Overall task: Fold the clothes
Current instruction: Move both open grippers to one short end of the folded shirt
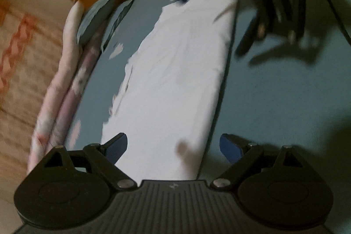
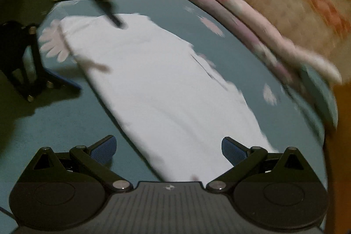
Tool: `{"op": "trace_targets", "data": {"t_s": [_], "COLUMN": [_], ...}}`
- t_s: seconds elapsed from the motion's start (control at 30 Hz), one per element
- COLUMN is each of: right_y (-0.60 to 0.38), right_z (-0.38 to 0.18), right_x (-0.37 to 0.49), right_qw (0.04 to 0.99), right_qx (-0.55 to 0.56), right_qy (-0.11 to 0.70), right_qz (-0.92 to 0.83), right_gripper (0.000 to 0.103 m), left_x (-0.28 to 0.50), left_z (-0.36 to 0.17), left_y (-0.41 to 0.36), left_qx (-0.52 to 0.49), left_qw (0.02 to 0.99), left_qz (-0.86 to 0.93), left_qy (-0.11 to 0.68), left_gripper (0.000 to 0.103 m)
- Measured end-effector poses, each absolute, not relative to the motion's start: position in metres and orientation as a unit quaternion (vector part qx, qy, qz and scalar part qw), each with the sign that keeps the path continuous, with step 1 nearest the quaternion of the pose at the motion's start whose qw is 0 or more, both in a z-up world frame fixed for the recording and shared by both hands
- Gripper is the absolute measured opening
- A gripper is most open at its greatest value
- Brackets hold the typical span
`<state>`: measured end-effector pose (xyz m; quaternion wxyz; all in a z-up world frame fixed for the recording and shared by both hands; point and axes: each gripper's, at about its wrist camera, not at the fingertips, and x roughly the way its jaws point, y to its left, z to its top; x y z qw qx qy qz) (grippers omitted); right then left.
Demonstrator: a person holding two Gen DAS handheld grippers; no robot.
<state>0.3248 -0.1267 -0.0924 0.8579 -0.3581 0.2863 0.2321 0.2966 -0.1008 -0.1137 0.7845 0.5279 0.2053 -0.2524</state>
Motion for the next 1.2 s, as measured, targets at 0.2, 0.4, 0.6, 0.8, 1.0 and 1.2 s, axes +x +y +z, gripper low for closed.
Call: {"op": "trace_targets", "data": {"t_s": [0.2,0.4,0.6,0.8,1.0,1.2], "right_y": [-0.091,-0.104,-0.154,-0.181,-0.149,-0.153], "right_z": [-0.111,-0.111,-0.118,-0.119,-0.119,-0.12], "right_x": [0.335,0.343,0.337,0.34,0.352,0.351], "right_qw": [0.827,0.832,0.821,0.829,0.835,0.832], "right_qx": [-0.437,-0.439,-0.479,-0.462,-0.445,-0.453], "right_qy": [0.244,0.24,0.255,0.275,0.259,0.262], "right_qz": [0.255,0.239,0.175,0.153,0.195,0.184], "right_gripper": [0.103,0.103,0.103,0.101,0.098,0.097], "left_x": [0.307,0.307,0.313,0.323,0.332,0.331], "left_z": [-0.123,-0.124,-0.126,-0.123,-0.122,-0.123], "left_y": [-0.119,-0.102,-0.058,-0.048,-0.076,-0.055], "left_qx": [0.56,0.562,0.559,0.554,0.551,0.54], "left_qw": [0.773,0.778,0.784,0.79,0.792,0.798], "left_qz": [-0.248,-0.227,-0.17,-0.148,-0.178,-0.171], "left_qy": [0.167,0.167,0.207,0.218,0.194,0.206], "left_gripper": [0.096,0.097,0.097,0.097,0.097,0.097]}}
